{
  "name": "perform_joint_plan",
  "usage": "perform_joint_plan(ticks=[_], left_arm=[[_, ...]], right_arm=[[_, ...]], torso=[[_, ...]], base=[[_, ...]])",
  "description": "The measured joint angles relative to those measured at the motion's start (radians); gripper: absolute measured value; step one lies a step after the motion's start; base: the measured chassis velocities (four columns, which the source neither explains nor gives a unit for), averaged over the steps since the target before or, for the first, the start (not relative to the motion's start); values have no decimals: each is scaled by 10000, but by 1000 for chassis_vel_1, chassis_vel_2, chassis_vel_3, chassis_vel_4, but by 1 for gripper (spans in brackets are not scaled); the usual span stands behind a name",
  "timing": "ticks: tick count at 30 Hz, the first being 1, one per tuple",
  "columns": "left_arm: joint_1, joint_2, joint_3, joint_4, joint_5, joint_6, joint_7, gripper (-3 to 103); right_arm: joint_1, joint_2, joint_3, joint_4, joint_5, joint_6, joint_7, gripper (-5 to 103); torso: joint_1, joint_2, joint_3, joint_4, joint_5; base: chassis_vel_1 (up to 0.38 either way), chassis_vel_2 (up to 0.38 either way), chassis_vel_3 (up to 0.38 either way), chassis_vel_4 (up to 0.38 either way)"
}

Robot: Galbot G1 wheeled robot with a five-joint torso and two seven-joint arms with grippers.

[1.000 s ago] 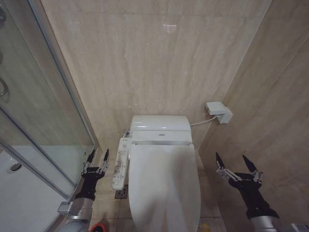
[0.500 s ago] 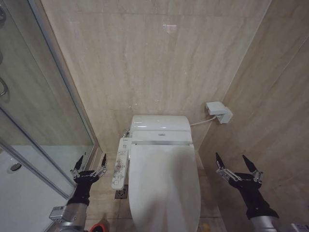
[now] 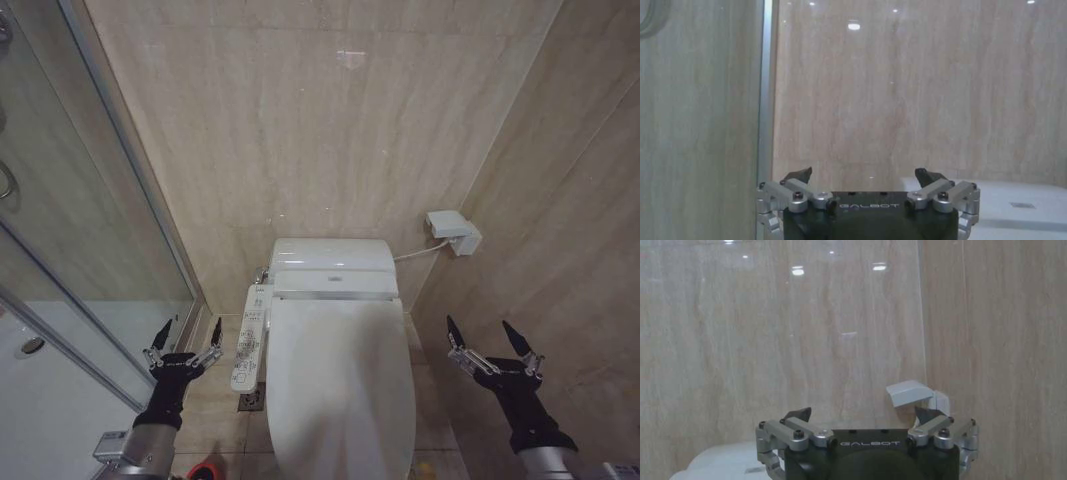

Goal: Open the toilet lid, clean the toilet bowl with a toilet brush, close the toilet lid, and flush.

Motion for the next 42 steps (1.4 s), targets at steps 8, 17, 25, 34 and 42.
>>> perform_joint_plan(ticks=[8,17,25,34,42], left_arm=[[170,3,-52,-220,192,-124,63,100],[417,-238,157,-502,299,-84,-54,100],[938,-557,237,-713,547,-256,-174,100],[1028,-819,347,-698,484,-440,-317,100],[1087,-873,455,-689,461,-464,-401,100]], right_arm=[[0,-1,0,0,0,0,0,100],[0,0,0,0,0,0,0,100],[0,0,0,0,0,0,0,100],[0,-1,0,1,0,0,0,100],[0,0,0,0,0,0,0,100]], torso=[[0,0,0,0,0],[0,0,0,0,0],[0,0,0,1,1],[0,0,0,0,0],[0,0,0,0,1]], base=[[0,0,0,0],[0,0,0,0],[0,0,0,0],[0,0,0,0],[0,0,0,0]])
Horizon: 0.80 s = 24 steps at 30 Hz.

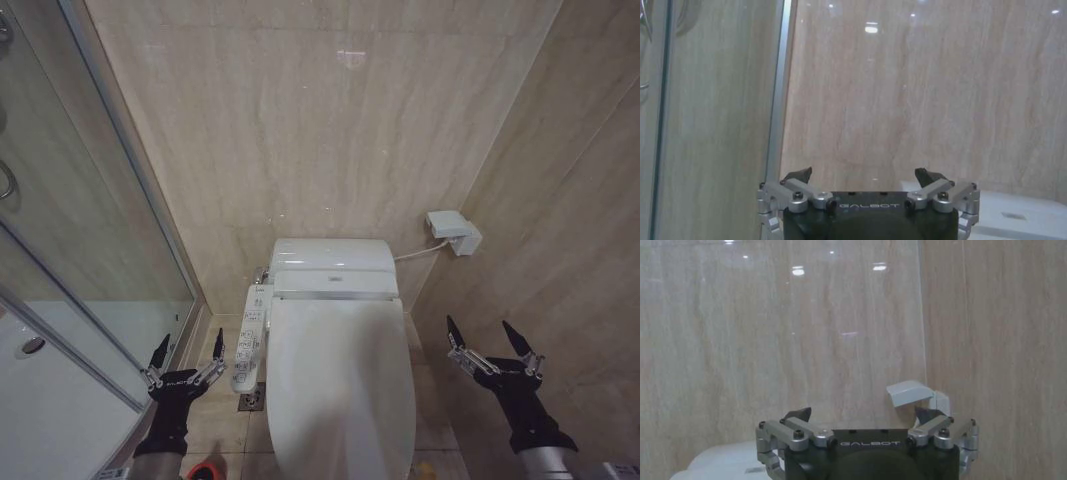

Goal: Open the toilet lid, clean the toilet bowl with a toilet brush, close the toilet lid, and flush.

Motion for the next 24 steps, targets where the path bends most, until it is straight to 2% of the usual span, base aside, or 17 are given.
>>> perform_joint_plan(ticks=[24], left_arm=[[8,13,100,11,321,61,60,100]], right_arm=[[0,0,0,0,0,0,0,100]], torso=[[0,0,0,0,0]], base=[[0,0,0,0]])
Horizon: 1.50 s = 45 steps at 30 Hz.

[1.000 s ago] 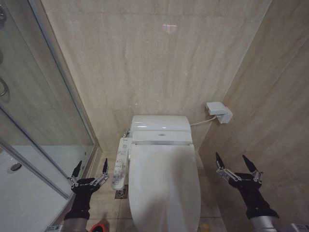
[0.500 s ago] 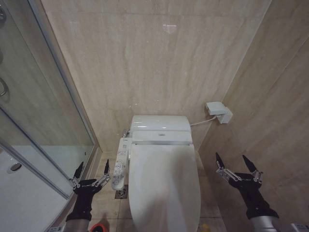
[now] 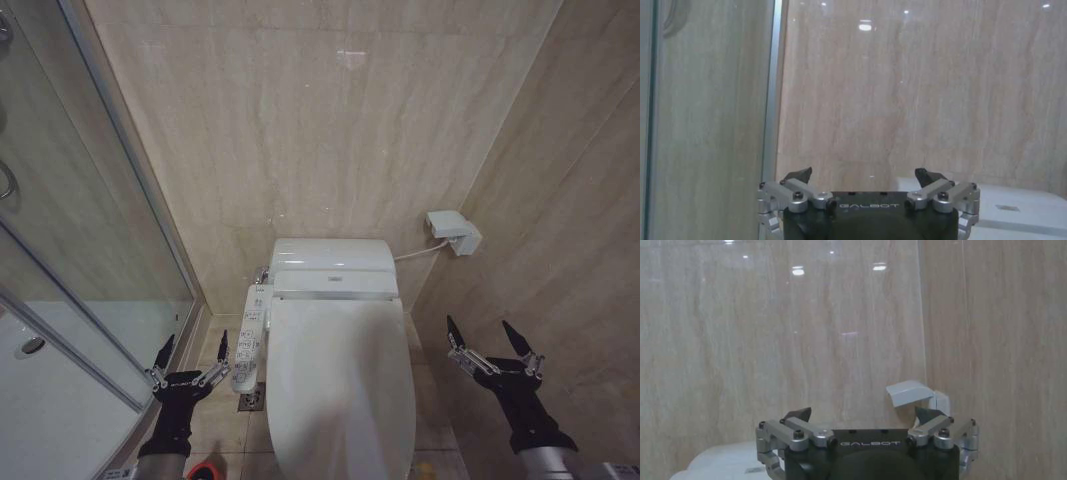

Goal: Open the toilet lid, clean the toilet bowl with a toilet brush, close the toilet lid, and flush.

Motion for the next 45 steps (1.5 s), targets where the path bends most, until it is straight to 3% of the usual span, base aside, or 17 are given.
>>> perform_joint_plan(ticks=[25,45], left_arm=[[-2,2,-2,8,-4,12,7,100],[-2,2,-2,10,-5,12,7,100]], right_arm=[[0,0,0,0,0,0,0,100],[0,0,0,0,0,0,0,100]], torso=[[3,-1,1,0,0],[1,-1,0,-1,2]], base=[[2,-2,-2,2],[150,-146,-146,140]])
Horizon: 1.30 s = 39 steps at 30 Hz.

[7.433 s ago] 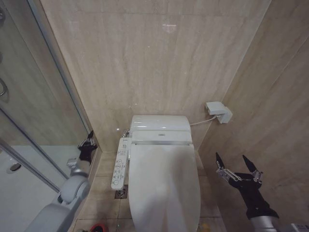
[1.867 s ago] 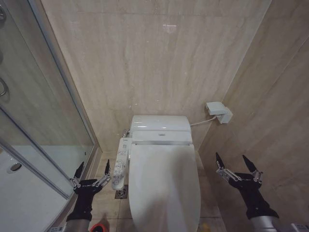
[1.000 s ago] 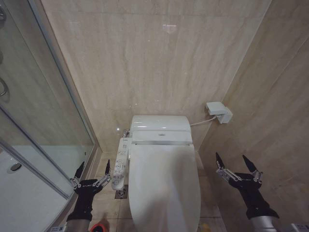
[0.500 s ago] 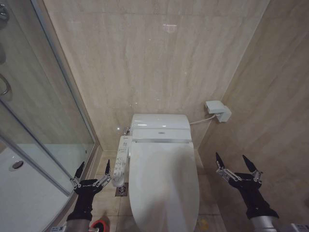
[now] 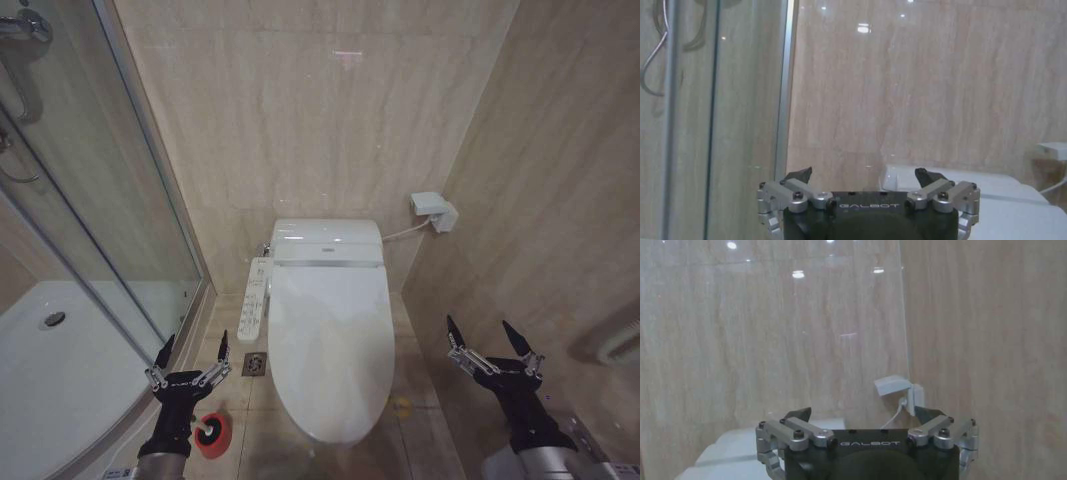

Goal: Open the toilet lid, clean the toilet bowl with a toilet brush, close the toilet lid, and flush.

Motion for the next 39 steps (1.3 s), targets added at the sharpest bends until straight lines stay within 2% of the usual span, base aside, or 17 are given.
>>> perform_joint_plan(ticks=[18,39], left_arm=[[1,1,-1,0,0,0,0,100],[0,1,0,-1,0,0,0,100]], right_arm=[[-1,0,0,0,0,0,0,100],[0,0,0,0,0,0,0,100]], torso=[[-1,1,0,1,-5],[2,-1,1,1,-3]], base=[[171,-99,-181,94],[8,-4,-9,2]])
